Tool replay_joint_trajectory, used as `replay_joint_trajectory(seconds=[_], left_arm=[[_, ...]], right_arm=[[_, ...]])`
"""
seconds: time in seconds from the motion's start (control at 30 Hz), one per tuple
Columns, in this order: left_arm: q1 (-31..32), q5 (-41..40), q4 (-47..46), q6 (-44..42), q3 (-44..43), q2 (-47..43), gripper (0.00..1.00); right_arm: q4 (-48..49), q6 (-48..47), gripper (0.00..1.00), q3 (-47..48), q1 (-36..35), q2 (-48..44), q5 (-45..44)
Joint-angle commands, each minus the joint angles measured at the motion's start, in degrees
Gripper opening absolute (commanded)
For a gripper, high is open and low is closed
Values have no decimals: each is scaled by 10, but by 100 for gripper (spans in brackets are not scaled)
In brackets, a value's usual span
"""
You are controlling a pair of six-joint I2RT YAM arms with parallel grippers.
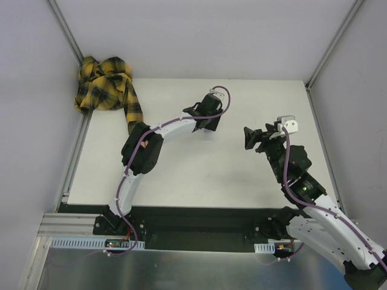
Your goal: Paint the nails
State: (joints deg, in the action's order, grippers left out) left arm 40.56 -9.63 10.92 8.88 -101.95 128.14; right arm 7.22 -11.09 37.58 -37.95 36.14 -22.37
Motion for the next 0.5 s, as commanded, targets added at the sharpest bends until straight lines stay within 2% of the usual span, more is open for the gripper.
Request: replay_joint_trajectory(seconds=[0.0, 0.07, 0.17, 0.3, 0.47], left_arm=[[4, -11, -9, 3, 12, -59, 51], [4, -3, -7, 3, 21, -99, 52], [8, 14, 0, 7, 44, -174, 54], [15, 56, 9, 23, 108, -296, 57], [15, 152, 20, 55, 219, -492, 61]], right_arm=[[0, 11, 80, 25, 4, 4, 8], [-18, 11, 80, 35, 4, 6, 7], [-100, 12, 82, 85, 4, 23, -14], [-278, 38, 82, 174, 4, 43, -39], [-404, 104, 83, 196, 4, 7, 34]])
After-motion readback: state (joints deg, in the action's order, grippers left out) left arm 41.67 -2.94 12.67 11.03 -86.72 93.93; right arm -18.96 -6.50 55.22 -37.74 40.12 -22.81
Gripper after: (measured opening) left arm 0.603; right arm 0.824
